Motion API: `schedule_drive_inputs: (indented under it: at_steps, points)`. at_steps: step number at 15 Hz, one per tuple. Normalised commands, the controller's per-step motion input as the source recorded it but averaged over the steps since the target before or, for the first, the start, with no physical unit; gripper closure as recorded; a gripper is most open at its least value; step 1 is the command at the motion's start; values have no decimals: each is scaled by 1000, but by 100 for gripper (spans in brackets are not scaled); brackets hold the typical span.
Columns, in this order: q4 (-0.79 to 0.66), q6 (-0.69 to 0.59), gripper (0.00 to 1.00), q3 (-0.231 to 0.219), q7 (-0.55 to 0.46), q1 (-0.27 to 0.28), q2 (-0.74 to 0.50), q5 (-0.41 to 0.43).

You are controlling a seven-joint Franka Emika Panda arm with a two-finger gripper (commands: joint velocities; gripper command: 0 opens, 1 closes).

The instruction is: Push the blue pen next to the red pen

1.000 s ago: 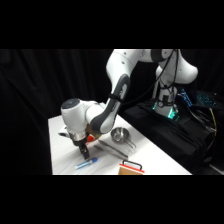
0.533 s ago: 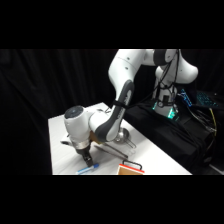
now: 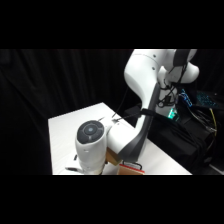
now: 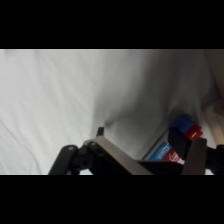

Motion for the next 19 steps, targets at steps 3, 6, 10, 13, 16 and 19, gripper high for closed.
schedule_drive_inputs:
  at_steps: [3, 6, 10, 13, 16, 19]
  points:
    - [21, -261, 0, -100, 217, 164, -177, -147]
    - [-260, -485, 0, -2, 177, 71, -527, -52]
    - [-410, -579, 0, 101, 124, 42, -754, -55]
    - [-307, -518, 0, 169, 89, -31, -631, -29]
    - [-191, -345, 0, 162, 73, -97, -394, -13]
    - [-140, -152, 0, 159, 25, -158, -207, 58]
